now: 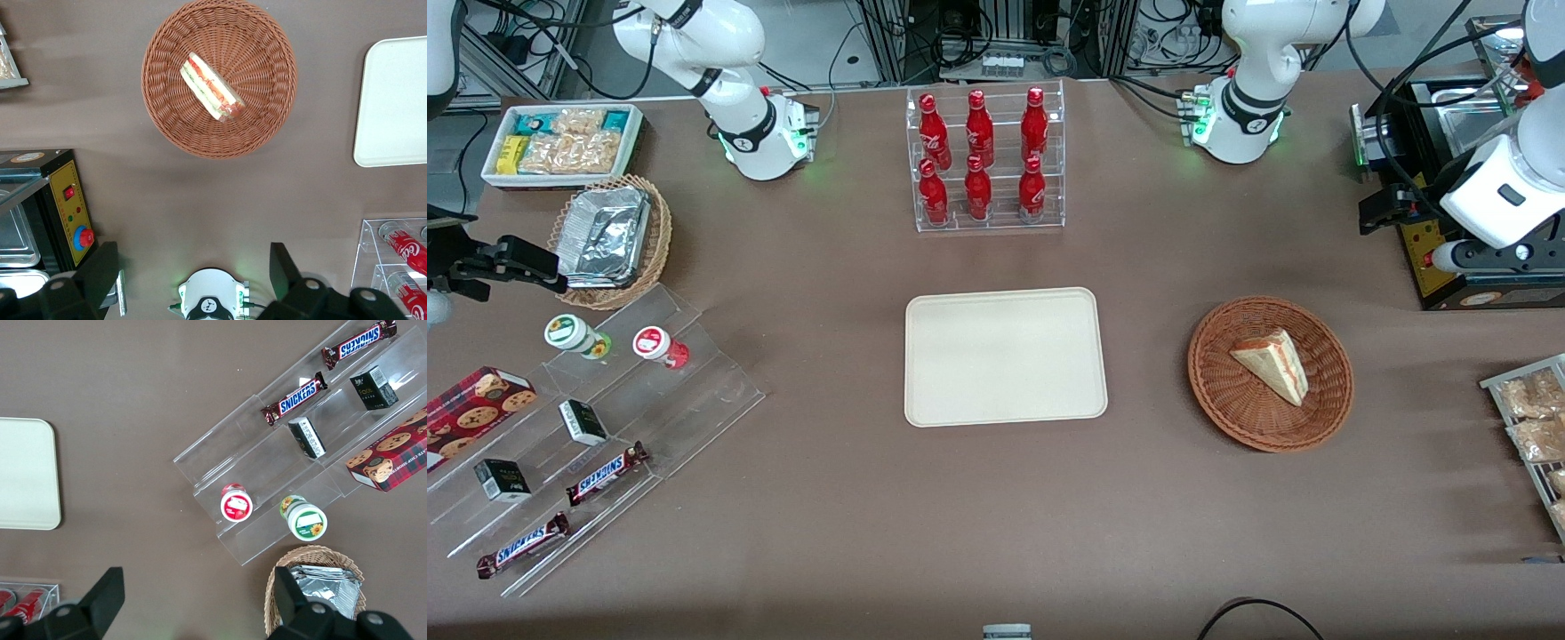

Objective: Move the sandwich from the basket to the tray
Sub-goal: 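Move the left gripper over the sandwich in the wicker basket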

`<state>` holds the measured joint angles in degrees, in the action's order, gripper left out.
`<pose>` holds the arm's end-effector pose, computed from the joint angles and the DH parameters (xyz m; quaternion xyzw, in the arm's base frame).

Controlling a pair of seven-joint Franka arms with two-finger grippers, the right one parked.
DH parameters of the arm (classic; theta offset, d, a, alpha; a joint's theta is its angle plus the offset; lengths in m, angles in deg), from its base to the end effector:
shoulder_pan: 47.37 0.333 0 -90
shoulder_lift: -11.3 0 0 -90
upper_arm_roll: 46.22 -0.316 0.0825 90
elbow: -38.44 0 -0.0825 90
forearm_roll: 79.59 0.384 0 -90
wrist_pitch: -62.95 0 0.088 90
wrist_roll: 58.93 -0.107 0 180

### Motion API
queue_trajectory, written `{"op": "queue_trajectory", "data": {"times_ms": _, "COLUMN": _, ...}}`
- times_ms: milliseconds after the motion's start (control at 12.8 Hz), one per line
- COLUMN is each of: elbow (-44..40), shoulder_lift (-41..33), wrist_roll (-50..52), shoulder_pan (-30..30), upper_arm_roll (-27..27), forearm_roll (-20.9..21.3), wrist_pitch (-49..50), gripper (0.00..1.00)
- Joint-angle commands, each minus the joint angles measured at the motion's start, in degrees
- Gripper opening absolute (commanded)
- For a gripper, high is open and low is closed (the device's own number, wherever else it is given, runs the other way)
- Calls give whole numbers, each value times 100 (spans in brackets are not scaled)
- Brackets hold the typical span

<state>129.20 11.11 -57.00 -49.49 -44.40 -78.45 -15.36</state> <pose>0.5284 -0.0340 0.6047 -0.9941 0.0165 0.1061 0.0154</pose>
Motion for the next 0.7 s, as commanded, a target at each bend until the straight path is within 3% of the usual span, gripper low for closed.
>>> {"op": "queue_trajectory", "data": {"times_ms": 0, "elbow": -164, "shoulder_lift": 72, "wrist_roll": -52, "shoulder_pan": 19, "upper_arm_roll": 2, "forearm_roll": -9, "wrist_pitch": 63, "gripper": 100}}
{"op": "queue_trajectory", "data": {"times_ms": 234, "elbow": -121, "shoulder_lift": 107, "wrist_roll": -43, "shoulder_pan": 36, "upper_arm_roll": -6, "forearm_roll": -18, "wrist_pitch": -86, "gripper": 100}}
{"op": "queue_trajectory", "data": {"times_ms": 624, "elbow": 730, "shoulder_lift": 72, "wrist_roll": -35, "shoulder_pan": 45, "upper_arm_roll": -59, "forearm_roll": 0, "wrist_pitch": -1025, "gripper": 100}}
